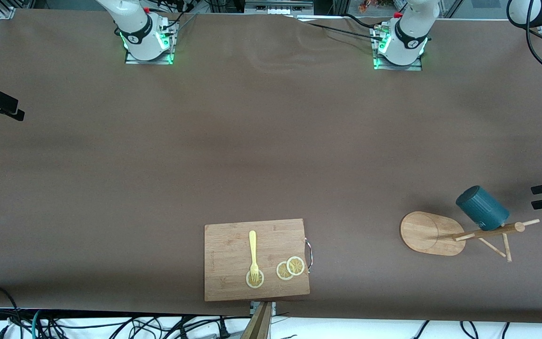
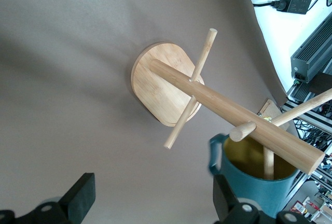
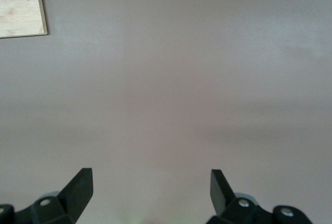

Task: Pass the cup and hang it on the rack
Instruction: 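Open the left gripper and draw it back from the rack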

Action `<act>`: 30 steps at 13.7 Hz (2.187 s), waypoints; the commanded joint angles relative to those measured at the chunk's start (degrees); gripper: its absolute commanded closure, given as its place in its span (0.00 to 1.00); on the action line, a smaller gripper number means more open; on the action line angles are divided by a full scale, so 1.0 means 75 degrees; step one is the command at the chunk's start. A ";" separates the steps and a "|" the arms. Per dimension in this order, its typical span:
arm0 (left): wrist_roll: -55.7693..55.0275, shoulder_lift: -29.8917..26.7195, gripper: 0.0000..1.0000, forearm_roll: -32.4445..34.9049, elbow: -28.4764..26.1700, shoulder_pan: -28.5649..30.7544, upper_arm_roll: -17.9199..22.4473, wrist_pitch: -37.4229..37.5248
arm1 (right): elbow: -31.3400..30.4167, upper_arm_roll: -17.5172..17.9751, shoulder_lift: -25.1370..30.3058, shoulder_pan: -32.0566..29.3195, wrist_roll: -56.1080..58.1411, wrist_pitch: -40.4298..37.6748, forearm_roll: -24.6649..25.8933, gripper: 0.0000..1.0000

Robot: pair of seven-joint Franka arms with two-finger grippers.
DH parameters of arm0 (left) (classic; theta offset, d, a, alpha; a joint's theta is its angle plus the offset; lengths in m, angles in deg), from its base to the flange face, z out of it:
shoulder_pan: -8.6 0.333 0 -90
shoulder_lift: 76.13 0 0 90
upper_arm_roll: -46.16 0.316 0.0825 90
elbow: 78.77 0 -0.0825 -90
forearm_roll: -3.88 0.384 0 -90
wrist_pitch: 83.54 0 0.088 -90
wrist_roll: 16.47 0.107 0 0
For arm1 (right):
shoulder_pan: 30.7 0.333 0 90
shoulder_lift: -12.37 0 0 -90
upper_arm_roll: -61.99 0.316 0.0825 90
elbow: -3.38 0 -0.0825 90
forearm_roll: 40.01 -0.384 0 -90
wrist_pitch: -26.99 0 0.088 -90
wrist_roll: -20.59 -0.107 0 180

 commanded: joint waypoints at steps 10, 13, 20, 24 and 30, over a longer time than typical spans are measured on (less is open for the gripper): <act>0.2640 -0.1328 0.00 0.2962 0.0325 -0.0300 -0.0039 0.0391 | -0.0003 0.0024 0.0034 -0.0099 0.0136 0.0024 -0.0152 0.00; 0.2478 -0.1703 0.00 0.3093 0.0336 -0.0546 -0.0039 0.0227 | -0.0003 0.0047 0.0023 -0.0064 0.0323 0.0036 -0.0140 0.00; 0.1882 -0.2852 0.00 0.4582 0.0243 -0.1636 -0.0098 0.0344 | -0.0003 0.0035 0.0023 -0.0076 0.0335 0.0036 -0.0129 0.00; 0.1178 -0.3063 0.00 0.4814 0.0219 -0.2327 -0.0086 0.0613 | -0.0003 0.0035 0.0023 -0.0076 0.0335 0.0024 -0.0129 0.00; 0.0544 -0.3798 0.00 0.5200 -0.0700 -0.3450 0.0054 0.0685 | -0.0003 0.0035 0.0023 -0.0088 0.0335 0.0024 -0.0129 0.00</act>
